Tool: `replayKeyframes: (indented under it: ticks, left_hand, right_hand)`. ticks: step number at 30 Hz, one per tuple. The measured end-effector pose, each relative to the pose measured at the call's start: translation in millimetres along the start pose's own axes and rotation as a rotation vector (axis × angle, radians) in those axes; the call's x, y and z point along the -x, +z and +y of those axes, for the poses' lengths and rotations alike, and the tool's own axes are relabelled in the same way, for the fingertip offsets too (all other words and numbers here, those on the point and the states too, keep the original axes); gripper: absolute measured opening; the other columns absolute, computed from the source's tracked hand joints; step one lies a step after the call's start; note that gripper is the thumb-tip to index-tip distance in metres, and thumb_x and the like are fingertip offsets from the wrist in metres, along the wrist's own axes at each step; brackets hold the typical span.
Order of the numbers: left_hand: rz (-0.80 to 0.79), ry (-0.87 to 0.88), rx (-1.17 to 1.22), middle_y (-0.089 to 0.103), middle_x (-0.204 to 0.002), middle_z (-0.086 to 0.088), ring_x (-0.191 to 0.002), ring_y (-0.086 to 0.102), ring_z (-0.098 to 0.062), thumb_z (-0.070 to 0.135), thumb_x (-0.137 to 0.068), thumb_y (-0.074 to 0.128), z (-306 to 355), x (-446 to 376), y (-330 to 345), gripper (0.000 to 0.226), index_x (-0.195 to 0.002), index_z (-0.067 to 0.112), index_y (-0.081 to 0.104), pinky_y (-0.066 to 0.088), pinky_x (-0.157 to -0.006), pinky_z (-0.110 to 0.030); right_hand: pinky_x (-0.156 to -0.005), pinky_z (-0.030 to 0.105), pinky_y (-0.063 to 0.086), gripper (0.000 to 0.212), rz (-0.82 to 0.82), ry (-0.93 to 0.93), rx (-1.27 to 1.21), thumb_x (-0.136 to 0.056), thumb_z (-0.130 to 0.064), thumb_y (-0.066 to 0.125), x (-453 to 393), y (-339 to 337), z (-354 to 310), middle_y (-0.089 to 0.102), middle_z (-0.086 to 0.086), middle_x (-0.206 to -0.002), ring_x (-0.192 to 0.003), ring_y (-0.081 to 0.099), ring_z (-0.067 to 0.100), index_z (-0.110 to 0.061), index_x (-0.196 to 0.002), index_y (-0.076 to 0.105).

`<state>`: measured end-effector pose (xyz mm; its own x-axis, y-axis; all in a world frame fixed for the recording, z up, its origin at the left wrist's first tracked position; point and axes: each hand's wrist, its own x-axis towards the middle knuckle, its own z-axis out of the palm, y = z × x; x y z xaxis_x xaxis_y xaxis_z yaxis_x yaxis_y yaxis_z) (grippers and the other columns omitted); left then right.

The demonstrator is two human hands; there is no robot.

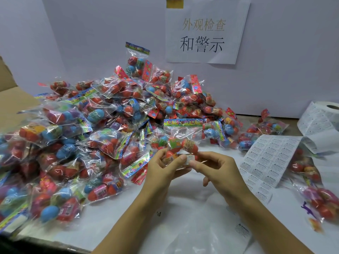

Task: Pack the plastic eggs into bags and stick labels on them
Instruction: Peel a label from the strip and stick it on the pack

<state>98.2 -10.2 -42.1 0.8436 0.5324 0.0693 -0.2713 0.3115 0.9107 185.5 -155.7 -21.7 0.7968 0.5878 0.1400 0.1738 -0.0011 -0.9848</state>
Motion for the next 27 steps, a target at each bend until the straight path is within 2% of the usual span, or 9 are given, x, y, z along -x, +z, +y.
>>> replayKeyframes:
  ticks: [3,8,14,16,19,20,24,27]
  left_hand:
    - [-0.004,-0.004,0.028,0.076,-0.101,-0.021,-0.091,0.076,-0.032,0.018,-0.08,0.079,1.6,0.0,-0.3,0.046,-0.118,-0.001,0.062,0.062,-0.078,-0.035]
    - [0.014,-0.021,0.062,0.076,-0.101,-0.023,-0.089,0.075,-0.031,0.02,-0.08,0.077,2.0,-0.7,-0.1,0.05,-0.12,-0.006,0.061,0.061,-0.078,-0.034]
    - [-0.005,-0.022,0.058,0.077,-0.1,-0.018,-0.089,0.076,-0.028,0.022,-0.08,0.077,2.4,-0.4,-0.1,0.041,-0.115,0.002,0.066,0.061,-0.076,-0.032]
    - [-0.016,-0.027,0.055,0.077,-0.102,-0.018,-0.091,0.076,-0.031,0.021,-0.079,0.078,3.1,-0.1,-0.2,0.045,-0.119,0.003,0.065,0.061,-0.077,-0.033]
    - [-0.033,-0.056,0.06,0.075,-0.111,-0.021,-0.096,0.075,-0.034,0.019,-0.077,0.081,4.0,0.5,0.2,0.073,-0.139,-0.002,0.049,0.061,-0.08,-0.035]
    - [-0.052,-0.057,0.049,0.075,-0.112,-0.02,-0.098,0.075,-0.034,0.017,-0.076,0.082,3.8,0.9,0.0,0.075,-0.14,-0.001,0.048,0.061,-0.082,-0.035]
    - [-0.111,-0.03,-0.017,0.076,-0.111,-0.016,-0.1,0.074,-0.034,0.013,-0.077,0.082,2.8,2.3,-0.7,0.051,-0.124,0.009,0.063,0.06,-0.083,-0.035]
    - [-0.112,-0.044,0.017,0.075,-0.11,-0.02,-0.096,0.075,-0.035,0.011,-0.077,0.082,3.6,2.3,-0.7,0.049,-0.122,0.007,0.064,0.06,-0.082,-0.035]
  right_hand:
    - [-0.05,0.028,0.054,0.025,-0.009,-0.039,0.003,-0.082,-0.017,0.081,-0.2,0.1,-1.0,0.078,-0.002,-0.088,-0.067,0.067,0.007,-0.021,-0.106,0.076]
    - [-0.052,0.031,0.056,0.031,-0.028,-0.073,0.006,-0.084,-0.009,0.079,-1.5,-3.3,0.9,0.078,0.001,-0.092,-0.075,0.071,0.018,-0.014,-0.114,0.075]
    - [-0.051,0.029,0.055,0.027,-0.045,-0.043,-0.058,-0.089,0.001,0.071,-3.8,-4.9,2.1,0.078,0.004,-0.09,-0.071,0.068,0.015,-0.016,-0.109,0.077]
    - [-0.05,0.029,0.055,0.02,-0.031,-0.029,-0.096,-0.09,-0.006,0.072,-3.5,-4.1,1.4,0.078,0.004,-0.088,-0.07,0.068,0.014,-0.018,-0.105,0.078]
    - [-0.049,0.029,0.054,0.013,0.003,-0.029,-0.085,-0.088,-0.023,0.074,-3.1,-2.5,0.0,0.078,0.002,-0.086,-0.069,0.068,0.014,-0.02,-0.099,0.08]
    - [-0.049,0.029,0.054,0.015,0.019,-0.031,-0.08,-0.085,-0.028,0.075,-2.8,-2.0,-0.4,0.077,0.002,-0.085,-0.068,0.068,0.014,-0.021,-0.097,0.08]
    - [-0.049,0.029,0.053,0.034,0.058,-0.023,-0.05,-0.072,-0.044,0.077,-1.3,-1.5,-0.9,0.077,0.002,-0.081,-0.067,0.068,0.014,-0.021,-0.096,0.08]
    - [-0.048,0.028,0.052,0.019,0.061,-0.03,-0.039,-0.081,-0.03,0.08,-2.0,-2.1,0.2,0.076,0.002,-0.078,-0.066,0.068,0.013,-0.018,-0.096,0.079]
